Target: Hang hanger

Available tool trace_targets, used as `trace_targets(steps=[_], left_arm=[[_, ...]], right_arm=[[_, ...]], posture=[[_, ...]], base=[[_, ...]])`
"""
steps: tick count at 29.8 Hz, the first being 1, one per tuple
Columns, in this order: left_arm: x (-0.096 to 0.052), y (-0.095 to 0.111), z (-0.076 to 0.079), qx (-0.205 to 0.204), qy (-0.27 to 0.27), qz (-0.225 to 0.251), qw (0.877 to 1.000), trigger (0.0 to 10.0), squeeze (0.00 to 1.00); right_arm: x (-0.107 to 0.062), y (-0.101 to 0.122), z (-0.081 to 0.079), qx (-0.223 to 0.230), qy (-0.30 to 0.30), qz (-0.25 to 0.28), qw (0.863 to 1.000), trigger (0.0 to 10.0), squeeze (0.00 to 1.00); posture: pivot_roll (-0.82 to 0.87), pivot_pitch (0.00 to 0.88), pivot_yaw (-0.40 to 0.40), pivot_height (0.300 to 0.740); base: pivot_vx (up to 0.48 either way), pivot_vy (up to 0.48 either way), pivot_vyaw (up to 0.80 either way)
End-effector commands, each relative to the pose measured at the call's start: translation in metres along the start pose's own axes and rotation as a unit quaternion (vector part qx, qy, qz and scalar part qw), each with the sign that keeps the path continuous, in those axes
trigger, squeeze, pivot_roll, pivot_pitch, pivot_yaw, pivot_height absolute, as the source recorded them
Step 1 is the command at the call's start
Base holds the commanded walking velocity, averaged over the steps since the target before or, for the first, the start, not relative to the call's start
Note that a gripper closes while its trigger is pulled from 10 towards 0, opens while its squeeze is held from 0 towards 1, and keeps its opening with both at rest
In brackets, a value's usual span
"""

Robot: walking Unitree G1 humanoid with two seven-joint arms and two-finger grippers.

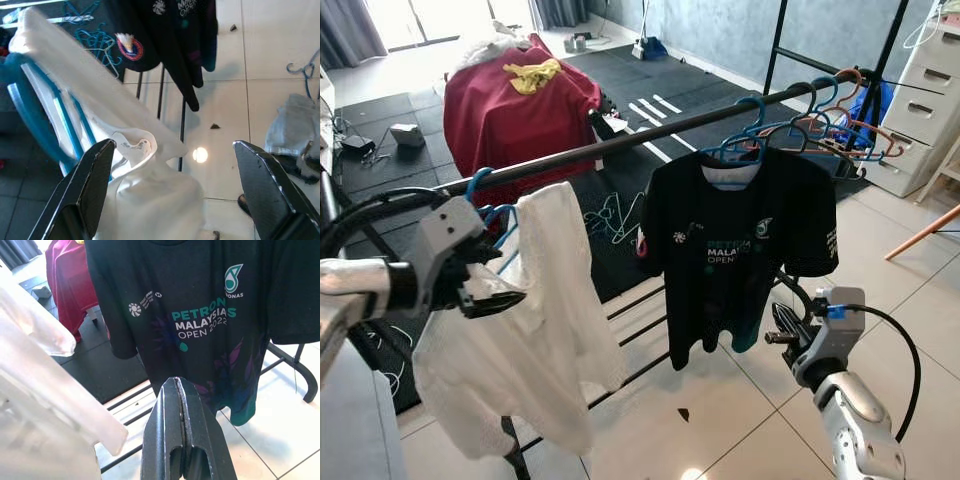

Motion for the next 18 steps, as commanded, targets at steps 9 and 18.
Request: trace_targets(steps=[9,18], left_arm=[[-0.031,-0.012,-0.043,-0.020,0.099,-0.049,0.994,10.0,1.00],[-0.030,-0.011,-0.045,-0.043,0.116,-0.055,0.991,10.0,1.00]], right_arm=[[-0.001,-0.002,0.005,-0.002,-0.005,-0.007,1.000,10.0,0.00],[-0.001,-0.001,0.005,-0.003,-0.003,-0.007,1.000,10.0,0.00]], posture=[[-0.08,0.111,-0.005,0.740],[-0.08,0.112,-0.008,0.740]], base=[[0.000,0.000,0.00],[0.000,0.000,0.00]])
Point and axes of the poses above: a point about 5 cm out from each wrist's last joint towards the gripper, its own x axis pointing out of the wrist towards the gripper, its own y axis along the axis of the wrist's last joint, z = x × y, the point moved 3 cm from there along x, pointing out of the wrist towards the gripper, and after that the axes turned 14 degrees about x, right-handed, at the moved point
